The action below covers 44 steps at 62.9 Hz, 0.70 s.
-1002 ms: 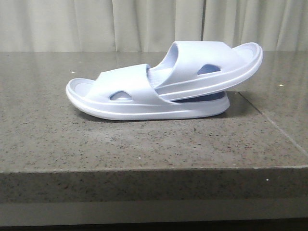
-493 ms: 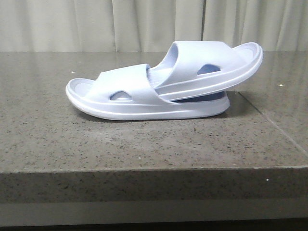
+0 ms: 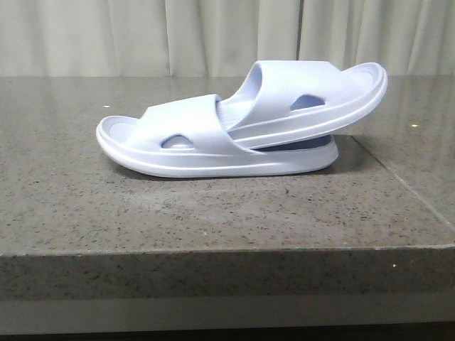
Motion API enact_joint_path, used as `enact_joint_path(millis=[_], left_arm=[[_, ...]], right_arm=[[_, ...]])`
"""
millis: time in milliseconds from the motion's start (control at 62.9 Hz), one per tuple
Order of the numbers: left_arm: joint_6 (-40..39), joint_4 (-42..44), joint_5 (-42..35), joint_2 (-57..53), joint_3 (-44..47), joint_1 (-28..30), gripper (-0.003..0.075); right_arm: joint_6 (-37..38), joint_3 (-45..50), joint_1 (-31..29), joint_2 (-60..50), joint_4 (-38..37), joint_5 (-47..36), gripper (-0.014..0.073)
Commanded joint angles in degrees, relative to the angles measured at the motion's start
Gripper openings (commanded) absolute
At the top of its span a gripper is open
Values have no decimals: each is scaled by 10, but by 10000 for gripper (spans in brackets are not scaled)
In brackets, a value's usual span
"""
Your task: Insert blue slippers together front up
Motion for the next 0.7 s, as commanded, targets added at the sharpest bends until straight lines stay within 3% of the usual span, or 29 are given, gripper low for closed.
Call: enact_joint_path(millis=[0,286,477,684], left_arm=[[11,-3,-103,-34,21,28,-20],[11,-39,-288,-169,214,119,-20],[11,-69,-384,-244,321,127,-20],[9,-65,-424,-289,386,127,-20]], right_arm=[[-2,-13,1,5,-2,-31,-66],[-2,-13,1,5,-2,-31,-66],[-2,-13,1,5,-2,-31,-66],[-2,-13,1,5,-2,-31,-66]])
